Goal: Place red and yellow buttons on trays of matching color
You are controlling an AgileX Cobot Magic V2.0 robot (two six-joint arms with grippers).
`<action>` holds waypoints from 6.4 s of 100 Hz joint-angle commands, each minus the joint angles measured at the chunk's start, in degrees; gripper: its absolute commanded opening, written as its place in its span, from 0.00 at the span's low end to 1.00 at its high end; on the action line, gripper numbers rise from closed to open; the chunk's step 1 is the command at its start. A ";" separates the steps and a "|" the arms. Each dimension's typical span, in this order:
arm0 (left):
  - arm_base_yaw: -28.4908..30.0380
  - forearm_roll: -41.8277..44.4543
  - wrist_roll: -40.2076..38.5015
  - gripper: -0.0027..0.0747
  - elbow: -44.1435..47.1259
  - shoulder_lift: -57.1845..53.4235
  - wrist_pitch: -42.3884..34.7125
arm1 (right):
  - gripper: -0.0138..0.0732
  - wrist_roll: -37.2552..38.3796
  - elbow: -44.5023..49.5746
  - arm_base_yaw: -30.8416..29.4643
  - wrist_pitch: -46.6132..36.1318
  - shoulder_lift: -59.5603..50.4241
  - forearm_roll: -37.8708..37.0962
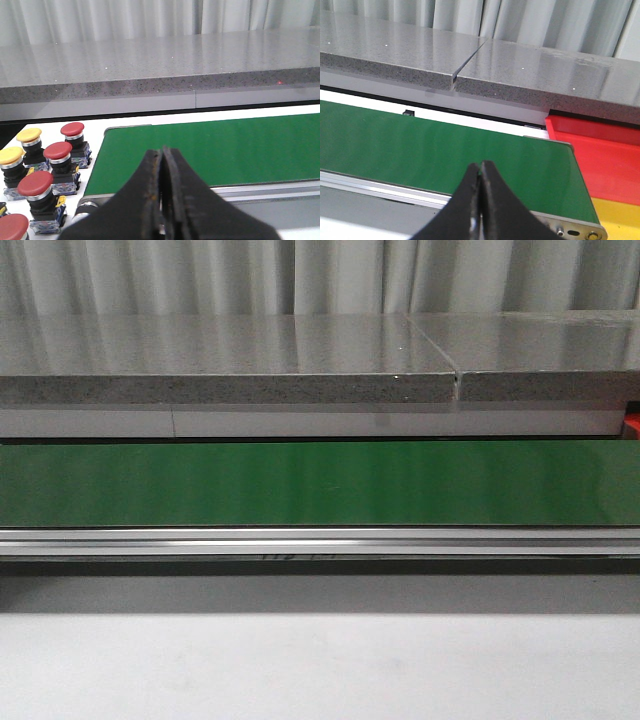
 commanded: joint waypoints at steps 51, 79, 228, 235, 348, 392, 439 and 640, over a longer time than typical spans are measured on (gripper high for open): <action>-0.38 -1.05 -0.53 0.01 -8.36 -0.19 -5.25 | 0.08 -0.18 -0.58 0.05 -4.61 -0.75 -0.41; -0.38 -1.43 -0.65 0.01 -28.40 15.05 15.98 | 0.08 -0.18 -0.58 0.05 -4.61 -0.75 -0.41; 0.96 -4.08 -11.78 0.88 -43.90 43.33 36.22 | 0.08 -0.18 -0.58 0.05 -4.61 -0.75 -0.41; 2.54 -1.03 -15.91 0.88 -43.90 43.33 36.87 | 0.08 -0.18 -0.58 0.05 -4.61 -0.75 -0.41; 29.37 2.60 -21.14 0.83 -44.15 77.41 25.11 | 0.08 -0.18 -0.58 0.05 -4.61 -0.75 -0.41; 32.12 2.69 -21.14 0.83 -44.15 82.98 20.52 | 0.08 -0.18 -0.58 0.05 -4.61 -0.75 -0.41; 32.12 2.69 -21.14 0.70 -44.15 83.12 19.44 | 0.08 -0.18 -0.58 0.05 -4.61 -0.75 -0.41; 9.51 1.02 -13.60 0.05 -74.14 90.21 41.88 | 0.08 -0.18 -0.58 0.05 -4.61 -0.75 -0.41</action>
